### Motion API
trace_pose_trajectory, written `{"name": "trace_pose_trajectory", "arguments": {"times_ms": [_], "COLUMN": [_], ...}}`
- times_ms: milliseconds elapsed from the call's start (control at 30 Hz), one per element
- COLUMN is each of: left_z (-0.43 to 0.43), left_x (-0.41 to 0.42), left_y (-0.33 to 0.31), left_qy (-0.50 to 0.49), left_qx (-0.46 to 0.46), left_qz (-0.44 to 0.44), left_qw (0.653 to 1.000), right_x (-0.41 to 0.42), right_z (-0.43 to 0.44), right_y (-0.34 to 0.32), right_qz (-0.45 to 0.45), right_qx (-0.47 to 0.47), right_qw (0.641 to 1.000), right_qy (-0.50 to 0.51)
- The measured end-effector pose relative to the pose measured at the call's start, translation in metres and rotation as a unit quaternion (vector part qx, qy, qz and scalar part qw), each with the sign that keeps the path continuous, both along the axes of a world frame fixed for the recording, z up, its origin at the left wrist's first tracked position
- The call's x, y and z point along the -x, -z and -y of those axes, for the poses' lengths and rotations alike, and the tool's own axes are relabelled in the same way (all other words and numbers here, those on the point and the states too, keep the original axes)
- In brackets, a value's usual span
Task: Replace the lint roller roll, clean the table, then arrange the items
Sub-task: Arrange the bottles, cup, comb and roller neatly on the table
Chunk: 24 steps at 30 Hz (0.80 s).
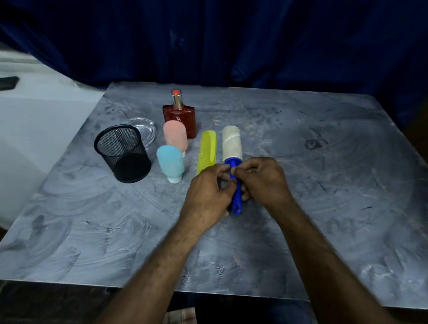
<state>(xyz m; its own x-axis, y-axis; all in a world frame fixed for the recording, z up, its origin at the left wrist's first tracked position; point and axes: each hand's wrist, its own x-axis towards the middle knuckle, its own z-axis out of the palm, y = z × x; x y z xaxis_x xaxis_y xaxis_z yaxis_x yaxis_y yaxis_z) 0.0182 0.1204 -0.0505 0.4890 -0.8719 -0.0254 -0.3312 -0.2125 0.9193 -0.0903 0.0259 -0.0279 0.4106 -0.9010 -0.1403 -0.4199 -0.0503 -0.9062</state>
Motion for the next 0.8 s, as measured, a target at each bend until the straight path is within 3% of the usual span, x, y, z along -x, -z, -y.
{"name": "trace_pose_trajectory", "arguments": {"times_ms": [800], "left_z": [-0.004], "left_x": [0.0], "left_y": [-0.012], "left_qy": [-0.002], "left_qx": [-0.026], "left_qz": [0.023], "left_qw": [0.999], "right_x": [0.0], "right_z": [0.003], "right_y": [0.001], "right_qz": [-0.048], "right_qx": [0.058], "right_qw": [0.997], "right_qy": [0.02]}}
